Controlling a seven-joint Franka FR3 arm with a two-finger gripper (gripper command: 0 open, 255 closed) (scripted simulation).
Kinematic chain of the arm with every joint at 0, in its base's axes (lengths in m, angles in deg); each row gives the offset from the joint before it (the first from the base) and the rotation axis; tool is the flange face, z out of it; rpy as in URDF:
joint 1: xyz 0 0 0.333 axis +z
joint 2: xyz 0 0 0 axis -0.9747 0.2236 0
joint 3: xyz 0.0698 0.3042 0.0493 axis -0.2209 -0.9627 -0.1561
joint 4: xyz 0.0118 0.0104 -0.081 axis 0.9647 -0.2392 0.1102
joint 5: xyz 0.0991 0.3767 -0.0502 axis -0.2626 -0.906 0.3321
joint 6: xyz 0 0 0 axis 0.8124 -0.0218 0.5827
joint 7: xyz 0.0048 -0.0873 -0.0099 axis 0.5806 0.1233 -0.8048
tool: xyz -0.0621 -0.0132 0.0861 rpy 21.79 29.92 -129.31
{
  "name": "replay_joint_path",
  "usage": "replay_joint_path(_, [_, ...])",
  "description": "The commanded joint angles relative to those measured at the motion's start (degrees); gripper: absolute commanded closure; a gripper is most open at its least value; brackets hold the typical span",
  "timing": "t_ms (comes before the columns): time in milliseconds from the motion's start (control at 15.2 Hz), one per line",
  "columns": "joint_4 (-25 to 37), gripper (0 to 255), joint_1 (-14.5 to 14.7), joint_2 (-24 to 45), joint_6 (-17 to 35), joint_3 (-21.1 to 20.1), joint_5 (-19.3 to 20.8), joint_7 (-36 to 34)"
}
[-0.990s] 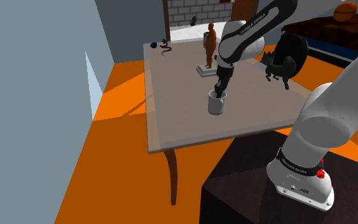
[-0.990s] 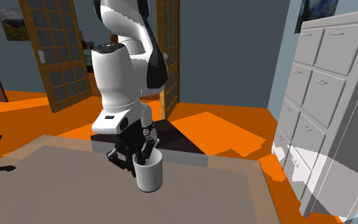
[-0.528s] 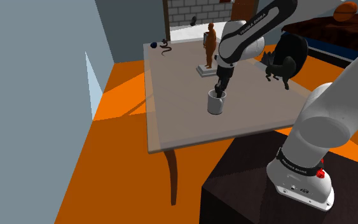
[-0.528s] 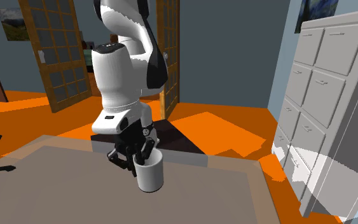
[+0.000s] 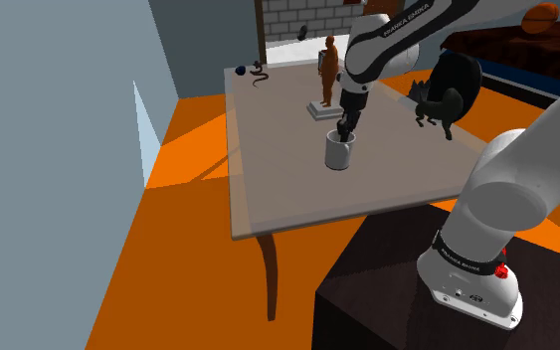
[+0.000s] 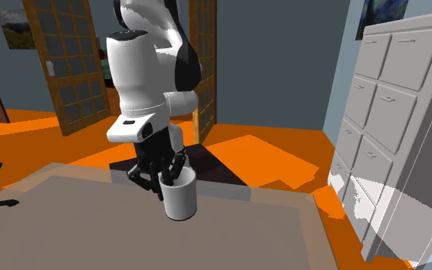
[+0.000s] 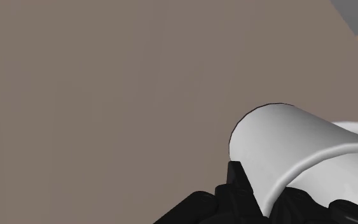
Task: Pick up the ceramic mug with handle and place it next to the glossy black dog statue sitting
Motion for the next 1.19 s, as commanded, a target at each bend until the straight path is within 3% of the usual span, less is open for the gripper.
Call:
replay_joint_path(0, [0.94, 255, -0.09, -0.89, -1.83, -0.25, 0.17, -0.29])
replay_joint_path(1122, [10.24, 255, -0.36, -6.19, -16.31, -2.04, 0.61, -1.96])
